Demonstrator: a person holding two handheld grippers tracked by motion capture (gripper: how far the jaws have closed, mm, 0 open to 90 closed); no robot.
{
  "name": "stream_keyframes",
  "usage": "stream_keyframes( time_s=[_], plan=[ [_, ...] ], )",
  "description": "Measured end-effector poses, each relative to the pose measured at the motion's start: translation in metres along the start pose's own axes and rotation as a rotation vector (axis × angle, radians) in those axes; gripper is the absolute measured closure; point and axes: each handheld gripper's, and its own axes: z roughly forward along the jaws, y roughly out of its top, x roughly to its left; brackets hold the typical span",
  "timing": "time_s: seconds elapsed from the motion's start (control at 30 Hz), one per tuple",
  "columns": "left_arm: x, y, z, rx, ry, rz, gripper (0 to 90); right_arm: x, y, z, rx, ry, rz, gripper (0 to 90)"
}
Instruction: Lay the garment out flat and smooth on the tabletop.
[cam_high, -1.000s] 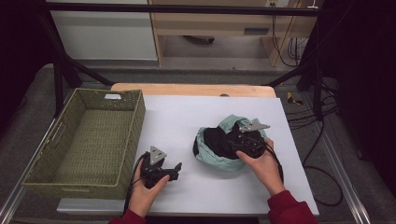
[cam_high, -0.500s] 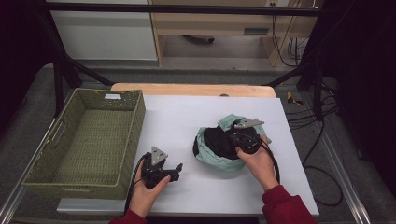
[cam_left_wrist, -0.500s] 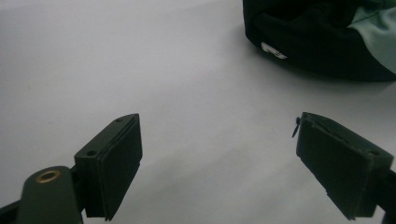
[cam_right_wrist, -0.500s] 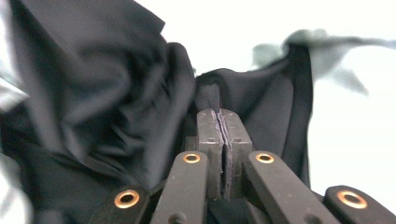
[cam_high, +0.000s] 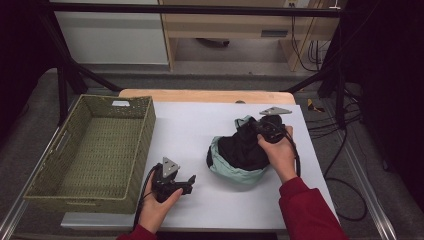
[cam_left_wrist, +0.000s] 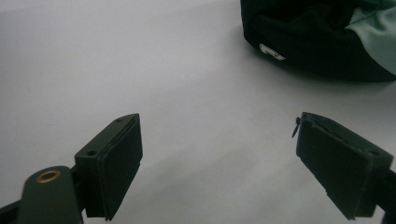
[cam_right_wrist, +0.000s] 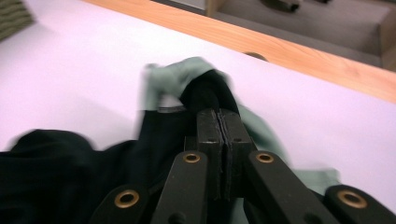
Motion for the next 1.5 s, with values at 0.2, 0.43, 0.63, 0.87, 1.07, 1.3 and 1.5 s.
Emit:
stream_keyframes(
  time_s=[0.2, 0.43, 0.63, 0.87, 1.07, 1.3, 1.5],
  plan=[
    [0.001, 0.0, 0.001, 0.004, 0.002, 0.003, 14.4, -0.021, -0.015, -0.008, 0.006, -0.009, 0.059, 78.1],
    [0.0, 0.0, 0.001, 0.006, 0.008, 0.005, 14.4, -0.003, -0.021, -0.034, -0.027, 0.025, 0.027, 60.8],
    [0.0, 0.0, 0.001, 0.008, 0.007, 0.007, 14.4, 0.023, -0.031, -0.043, -0.028, 0.09, -0.011, 56.6],
    [0.0, 0.0, 0.001, 0.007, 0.008, 0.007, 14.4, 0.05, -0.047, -0.028, 0.044, 0.164, -0.048, 54.9],
    [0.001, 0.0, 0.001, 0.007, 0.008, 0.006, 14.4, 0.06, -0.05, -0.008, 0.121, 0.18, -0.066, 72.6],
    [0.001, 0.0, 0.0, 0.003, 0.009, 0.003, 14.5, 0.069, -0.034, -0.003, 0.117, 0.204, -0.081, 88.8],
    [0.002, 0.0, 0.0, 0.004, 0.014, -0.001, 14.5, 0.098, -0.004, -0.007, 0.059, 0.244, -0.153, 88.9]
  ],
)
